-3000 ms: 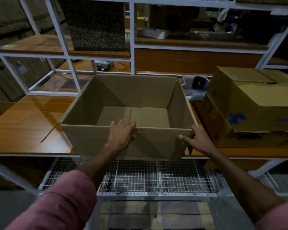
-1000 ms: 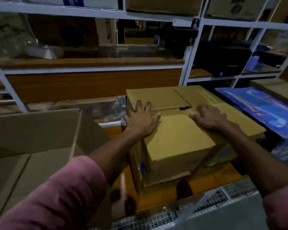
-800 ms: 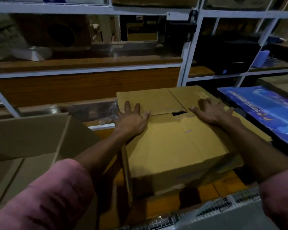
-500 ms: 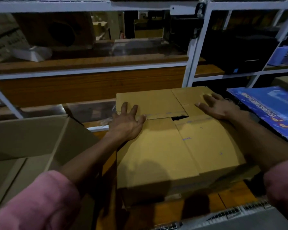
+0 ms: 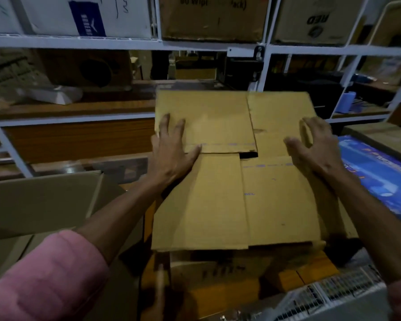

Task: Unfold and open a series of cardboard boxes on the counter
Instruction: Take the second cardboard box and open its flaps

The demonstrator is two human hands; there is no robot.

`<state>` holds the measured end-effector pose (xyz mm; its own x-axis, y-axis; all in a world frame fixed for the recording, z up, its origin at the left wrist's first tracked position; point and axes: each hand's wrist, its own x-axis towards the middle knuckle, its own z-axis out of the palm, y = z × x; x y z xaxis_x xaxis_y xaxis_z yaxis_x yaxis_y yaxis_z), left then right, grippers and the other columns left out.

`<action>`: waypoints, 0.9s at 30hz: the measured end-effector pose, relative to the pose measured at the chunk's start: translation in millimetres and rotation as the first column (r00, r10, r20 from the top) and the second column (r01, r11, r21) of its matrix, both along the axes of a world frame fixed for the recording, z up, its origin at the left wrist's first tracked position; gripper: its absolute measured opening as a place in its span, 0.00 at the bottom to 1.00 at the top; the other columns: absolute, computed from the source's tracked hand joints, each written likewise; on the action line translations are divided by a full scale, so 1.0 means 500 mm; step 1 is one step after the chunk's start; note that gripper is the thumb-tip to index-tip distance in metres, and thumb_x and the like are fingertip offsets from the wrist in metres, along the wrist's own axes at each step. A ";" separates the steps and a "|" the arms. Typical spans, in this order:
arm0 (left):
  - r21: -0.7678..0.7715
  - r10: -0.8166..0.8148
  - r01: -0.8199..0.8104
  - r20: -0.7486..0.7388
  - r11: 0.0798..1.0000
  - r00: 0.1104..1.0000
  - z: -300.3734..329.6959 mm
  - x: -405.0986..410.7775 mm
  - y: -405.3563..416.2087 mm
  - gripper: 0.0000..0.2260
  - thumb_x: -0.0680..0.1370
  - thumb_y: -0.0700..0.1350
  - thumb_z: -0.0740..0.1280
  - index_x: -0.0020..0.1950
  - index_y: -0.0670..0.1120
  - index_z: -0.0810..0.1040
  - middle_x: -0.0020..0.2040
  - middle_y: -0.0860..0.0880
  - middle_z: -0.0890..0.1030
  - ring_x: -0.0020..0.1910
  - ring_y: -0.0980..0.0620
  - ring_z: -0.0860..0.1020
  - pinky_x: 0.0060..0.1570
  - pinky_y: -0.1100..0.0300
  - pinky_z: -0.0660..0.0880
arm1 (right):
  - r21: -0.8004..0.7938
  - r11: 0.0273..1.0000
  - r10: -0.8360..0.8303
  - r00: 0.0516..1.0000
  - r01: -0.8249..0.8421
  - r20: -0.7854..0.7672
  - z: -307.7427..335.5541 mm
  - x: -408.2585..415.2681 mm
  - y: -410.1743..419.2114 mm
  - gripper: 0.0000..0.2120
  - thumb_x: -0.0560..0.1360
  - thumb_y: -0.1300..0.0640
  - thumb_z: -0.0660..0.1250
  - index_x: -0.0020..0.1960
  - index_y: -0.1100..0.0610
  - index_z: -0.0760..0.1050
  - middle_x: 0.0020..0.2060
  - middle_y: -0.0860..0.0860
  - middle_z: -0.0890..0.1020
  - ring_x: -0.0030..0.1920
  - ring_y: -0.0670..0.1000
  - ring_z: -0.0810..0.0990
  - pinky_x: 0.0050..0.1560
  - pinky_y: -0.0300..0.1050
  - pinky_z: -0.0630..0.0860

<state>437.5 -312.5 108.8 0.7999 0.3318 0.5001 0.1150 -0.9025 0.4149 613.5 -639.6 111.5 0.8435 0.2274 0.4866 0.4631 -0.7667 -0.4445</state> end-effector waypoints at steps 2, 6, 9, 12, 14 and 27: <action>0.051 0.002 -0.011 0.169 0.999 0.986 0.021 -0.019 -0.001 0.43 0.76 0.62 0.70 0.82 0.54 0.48 0.82 0.46 0.40 0.76 0.34 0.57 0.59 0.41 0.74 | 0.114 0.993 -0.006 0.996 -0.004 0.086 0.035 -0.043 -0.001 0.43 0.72 0.34 0.68 0.79 0.48 0.55 0.77 0.53 0.57 0.74 0.63 0.60 0.70 0.65 0.64; 0.067 -0.061 0.040 0.351 0.997 0.934 0.007 -0.049 -0.003 0.53 0.71 0.54 0.78 0.83 0.44 0.45 0.80 0.34 0.37 0.80 0.35 0.41 0.68 0.48 0.60 | 0.336 0.942 -0.031 0.992 -0.012 0.124 0.047 -0.123 -0.010 0.57 0.65 0.44 0.80 0.79 0.43 0.44 0.76 0.58 0.51 0.76 0.61 0.54 0.72 0.57 0.61; 0.054 -0.078 0.063 0.339 0.997 0.938 -0.044 -0.080 0.000 0.56 0.69 0.52 0.80 0.81 0.45 0.41 0.79 0.35 0.35 0.79 0.39 0.35 0.73 0.40 0.50 | 0.332 0.943 -0.029 0.999 0.021 0.021 -0.002 -0.167 -0.033 0.64 0.62 0.48 0.83 0.79 0.42 0.39 0.77 0.57 0.47 0.77 0.61 0.51 0.75 0.63 0.58; 0.008 -0.066 0.067 0.316 0.998 0.946 -0.077 -0.111 -0.003 0.56 0.70 0.51 0.79 0.81 0.50 0.39 0.79 0.38 0.33 0.78 0.45 0.33 0.73 0.36 0.53 | 0.257 0.966 -0.010 1.000 0.006 0.013 -0.049 -0.204 -0.054 0.63 0.63 0.48 0.83 0.79 0.40 0.37 0.77 0.53 0.46 0.78 0.61 0.49 0.75 0.64 0.56; -0.013 -0.070 0.078 0.306 0.997 0.949 -0.071 -0.128 -0.006 0.56 0.70 0.51 0.79 0.81 0.51 0.38 0.80 0.40 0.33 0.79 0.43 0.37 0.72 0.37 0.56 | 0.251 0.968 0.003 1.000 -0.007 0.016 -0.048 -0.221 -0.055 0.63 0.64 0.48 0.82 0.79 0.40 0.36 0.78 0.53 0.45 0.78 0.61 0.48 0.75 0.60 0.54; -0.007 -0.050 0.054 0.268 0.999 0.962 -0.022 -0.126 -0.005 0.55 0.72 0.48 0.79 0.77 0.63 0.35 0.80 0.39 0.42 0.77 0.32 0.54 0.66 0.31 0.69 | 0.182 0.983 0.025 1.000 -0.027 0.017 -0.006 -0.195 -0.060 0.61 0.65 0.48 0.81 0.76 0.34 0.35 0.78 0.55 0.45 0.76 0.68 0.56 0.70 0.73 0.62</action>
